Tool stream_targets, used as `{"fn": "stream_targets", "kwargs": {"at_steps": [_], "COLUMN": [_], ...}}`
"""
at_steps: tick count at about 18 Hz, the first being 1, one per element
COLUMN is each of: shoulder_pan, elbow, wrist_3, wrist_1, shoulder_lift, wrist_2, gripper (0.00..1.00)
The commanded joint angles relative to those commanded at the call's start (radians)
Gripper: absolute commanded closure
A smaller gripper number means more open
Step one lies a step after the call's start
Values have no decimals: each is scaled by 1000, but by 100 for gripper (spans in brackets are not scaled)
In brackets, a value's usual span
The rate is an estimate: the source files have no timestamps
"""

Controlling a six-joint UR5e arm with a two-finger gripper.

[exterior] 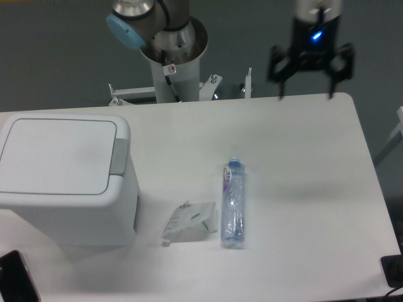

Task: Open the trash can
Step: 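Move the open gripper over to the grey tab of the trash can lid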

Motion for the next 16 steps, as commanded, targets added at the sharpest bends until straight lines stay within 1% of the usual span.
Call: {"fn": "stream_targets", "kwargs": {"at_steps": [2,5,9,11,14,16], "shoulder_pan": [-51,-63,-74,-83,-132,-148], "elbow": [63,66,66,62,48,40], "wrist_3": [-54,-92,-219,-233,-298,-329], "wrist_1": [0,2,3,-3,-9,-6], "shoulder_lift": [-40,-51,-51,-43,-35,-43], "wrist_2": [-8,-21,-188,-209,-253,-252], "gripper": [0,0,0,0,0,0]}}
